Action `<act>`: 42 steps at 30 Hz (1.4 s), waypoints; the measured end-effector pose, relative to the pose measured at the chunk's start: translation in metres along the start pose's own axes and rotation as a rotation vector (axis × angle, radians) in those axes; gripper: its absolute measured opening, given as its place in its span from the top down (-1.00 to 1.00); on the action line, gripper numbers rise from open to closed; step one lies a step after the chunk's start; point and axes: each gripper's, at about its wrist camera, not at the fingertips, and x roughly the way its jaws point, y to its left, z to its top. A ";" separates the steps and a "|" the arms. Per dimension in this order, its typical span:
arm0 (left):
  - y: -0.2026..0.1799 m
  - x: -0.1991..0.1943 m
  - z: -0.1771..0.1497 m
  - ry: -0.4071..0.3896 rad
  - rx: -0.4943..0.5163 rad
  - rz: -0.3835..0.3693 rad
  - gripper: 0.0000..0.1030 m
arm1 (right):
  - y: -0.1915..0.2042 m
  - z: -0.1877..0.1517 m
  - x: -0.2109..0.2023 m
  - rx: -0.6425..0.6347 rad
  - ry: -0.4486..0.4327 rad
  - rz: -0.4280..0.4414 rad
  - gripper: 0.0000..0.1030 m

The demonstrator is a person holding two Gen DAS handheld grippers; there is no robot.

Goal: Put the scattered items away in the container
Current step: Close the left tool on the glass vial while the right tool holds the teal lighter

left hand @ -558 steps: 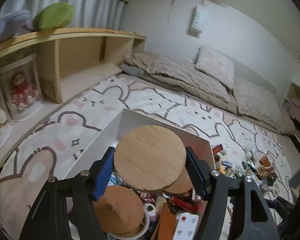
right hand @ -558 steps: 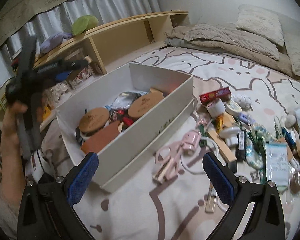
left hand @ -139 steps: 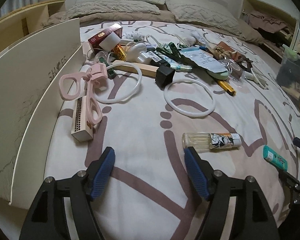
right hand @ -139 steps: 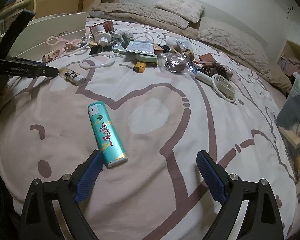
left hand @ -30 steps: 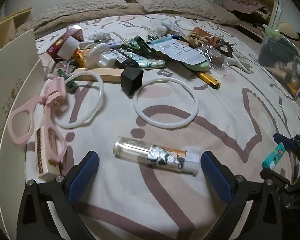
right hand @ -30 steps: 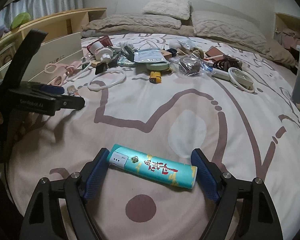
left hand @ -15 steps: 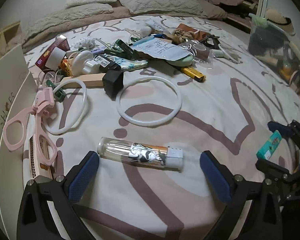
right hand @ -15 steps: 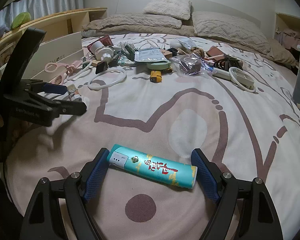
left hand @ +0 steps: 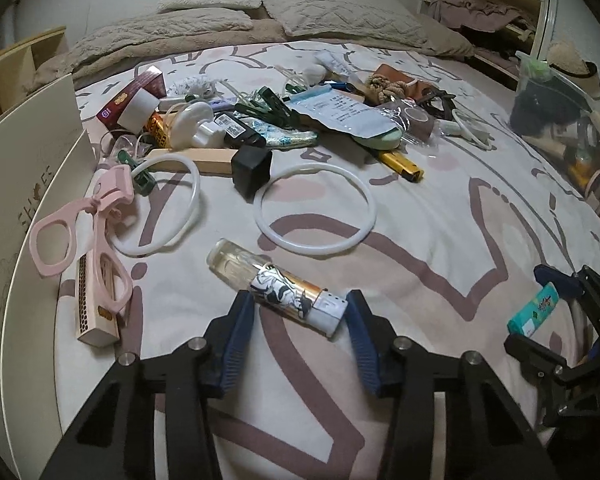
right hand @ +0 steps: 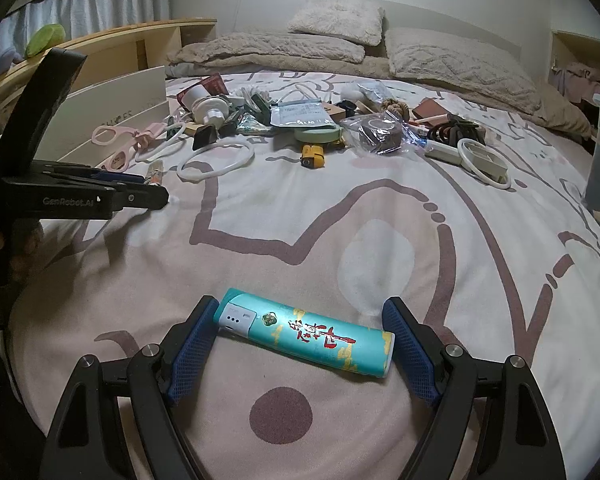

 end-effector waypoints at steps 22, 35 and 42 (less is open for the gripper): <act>0.028 0.008 0.019 0.130 0.111 -0.149 -0.92 | -0.001 -0.002 0.002 -0.005 -0.025 0.016 -0.62; 0.015 0.034 0.038 0.186 0.256 -0.168 -0.93 | -0.003 -0.002 0.003 0.008 -0.029 0.043 -0.63; -0.005 0.026 0.027 0.197 0.334 -0.174 -0.93 | -0.003 -0.002 0.003 0.010 -0.029 0.047 -0.63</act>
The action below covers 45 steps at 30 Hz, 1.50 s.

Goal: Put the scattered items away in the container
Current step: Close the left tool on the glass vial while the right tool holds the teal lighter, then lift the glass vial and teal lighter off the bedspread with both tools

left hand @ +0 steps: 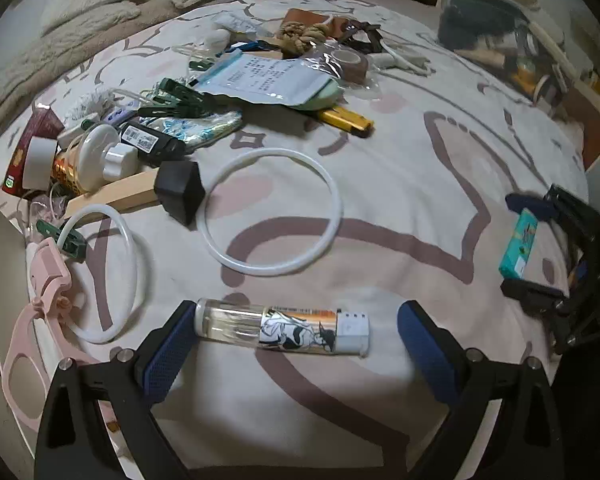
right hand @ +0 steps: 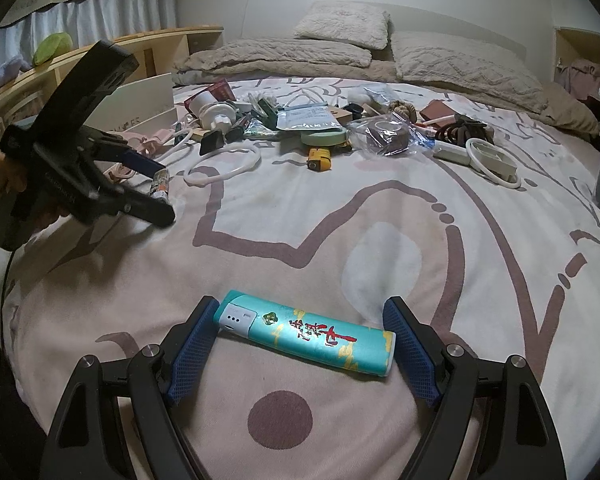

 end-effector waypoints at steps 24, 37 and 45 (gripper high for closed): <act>-0.014 -0.006 -0.010 -0.094 -0.171 0.138 -0.55 | 0.000 0.001 0.000 -0.001 -0.005 -0.002 -0.63; -0.016 -0.011 -0.016 -0.137 -0.232 0.206 -0.55 | 0.001 0.001 0.000 -0.005 -0.004 -0.008 -0.63; -0.015 -0.017 -0.020 -0.163 -0.247 0.227 -0.55 | 0.002 0.010 -0.004 0.014 0.001 -0.035 -0.62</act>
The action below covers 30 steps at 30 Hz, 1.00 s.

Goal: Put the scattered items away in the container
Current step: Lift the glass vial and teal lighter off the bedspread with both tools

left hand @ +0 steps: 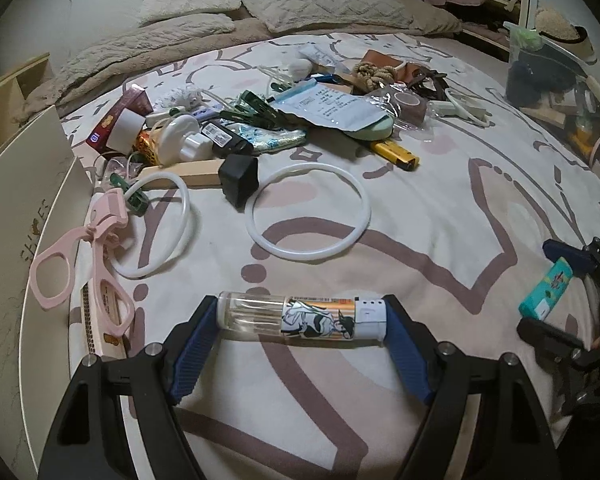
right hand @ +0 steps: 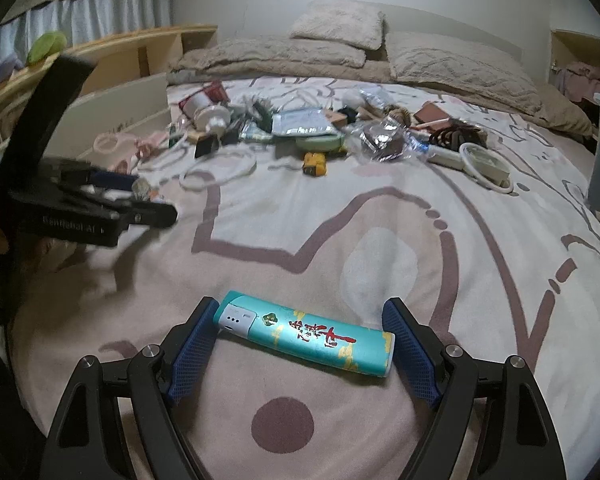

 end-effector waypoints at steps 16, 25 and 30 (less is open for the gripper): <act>0.022 -0.050 0.025 -0.157 -0.074 0.011 -0.55 | 0.004 0.043 -0.029 -0.033 -0.070 -0.053 -0.62; 0.031 -0.097 0.030 -0.268 -0.076 0.038 -0.55 | 0.017 0.075 -0.050 -0.020 -0.095 0.012 -0.62; 0.042 -0.128 0.030 -0.337 -0.095 0.068 -0.55 | 0.027 0.093 -0.056 0.009 -0.090 0.085 -0.62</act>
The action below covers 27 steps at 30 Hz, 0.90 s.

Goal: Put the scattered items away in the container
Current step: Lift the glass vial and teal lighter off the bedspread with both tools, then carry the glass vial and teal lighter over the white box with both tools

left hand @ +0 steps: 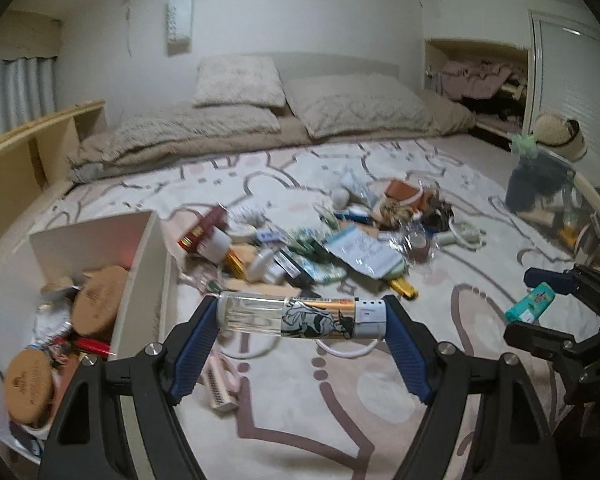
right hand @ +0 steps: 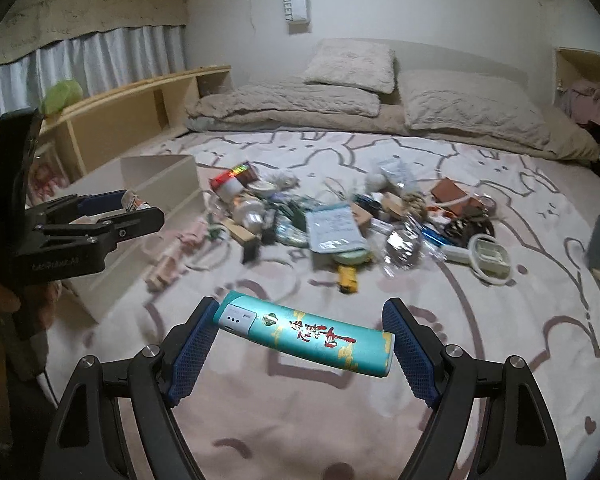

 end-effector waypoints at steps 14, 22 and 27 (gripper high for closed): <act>0.056 -0.045 0.005 -0.098 -0.093 0.124 -0.55 | 0.047 0.043 0.006 -0.064 -0.024 0.121 -0.62; 0.099 -0.060 0.001 -0.123 -0.174 0.221 -0.55 | 0.087 0.081 0.021 -0.122 -0.057 0.194 -0.62; 0.122 -0.066 -0.003 -0.125 -0.217 0.286 -0.55 | 0.115 0.102 0.038 -0.155 -0.061 0.232 -0.62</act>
